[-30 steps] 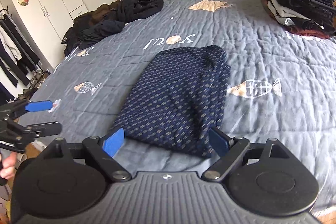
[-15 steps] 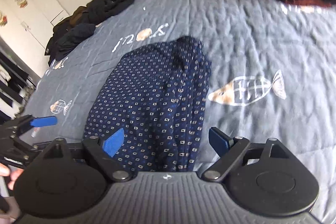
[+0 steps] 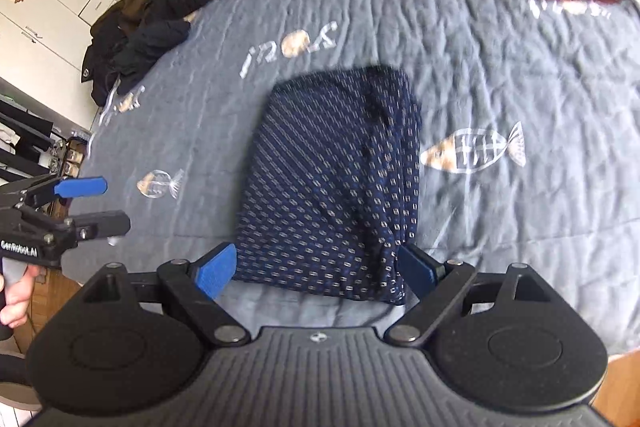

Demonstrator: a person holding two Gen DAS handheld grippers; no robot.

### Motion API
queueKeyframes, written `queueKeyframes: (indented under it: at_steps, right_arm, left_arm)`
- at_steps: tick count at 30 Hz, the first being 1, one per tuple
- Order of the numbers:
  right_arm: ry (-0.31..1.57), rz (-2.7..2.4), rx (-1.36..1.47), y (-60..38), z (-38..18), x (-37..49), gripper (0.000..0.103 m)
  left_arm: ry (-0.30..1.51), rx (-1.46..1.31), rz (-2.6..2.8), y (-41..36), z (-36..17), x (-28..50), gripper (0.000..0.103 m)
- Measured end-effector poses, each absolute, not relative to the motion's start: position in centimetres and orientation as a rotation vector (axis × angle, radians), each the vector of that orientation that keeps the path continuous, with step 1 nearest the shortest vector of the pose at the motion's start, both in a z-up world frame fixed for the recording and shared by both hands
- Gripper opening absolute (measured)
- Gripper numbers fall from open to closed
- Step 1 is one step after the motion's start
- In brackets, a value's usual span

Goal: Fold clothes

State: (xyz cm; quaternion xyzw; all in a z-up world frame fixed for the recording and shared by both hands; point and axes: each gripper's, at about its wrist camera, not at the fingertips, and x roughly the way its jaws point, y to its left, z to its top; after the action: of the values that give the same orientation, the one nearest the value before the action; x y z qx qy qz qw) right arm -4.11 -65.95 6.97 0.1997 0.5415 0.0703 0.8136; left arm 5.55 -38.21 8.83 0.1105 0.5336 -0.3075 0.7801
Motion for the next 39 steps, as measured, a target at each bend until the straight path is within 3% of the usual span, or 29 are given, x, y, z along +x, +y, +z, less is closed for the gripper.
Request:
queueKeyframes:
  at_steps: [11, 39]
  right_arm:
    - [1.176, 0.154, 0.383, -63.0, 16.6, -3.9, 0.087]
    - [1.174, -0.023, 0.409, -57.2, 19.5, -1.9, 0.087]
  left_arm:
    - [1.196, 0.290, -0.702, -36.9, 14.8, 7.2, 0.103]
    - [1.166, 0.367, -0.942, -33.9, 16.3, 12.8, 0.103]
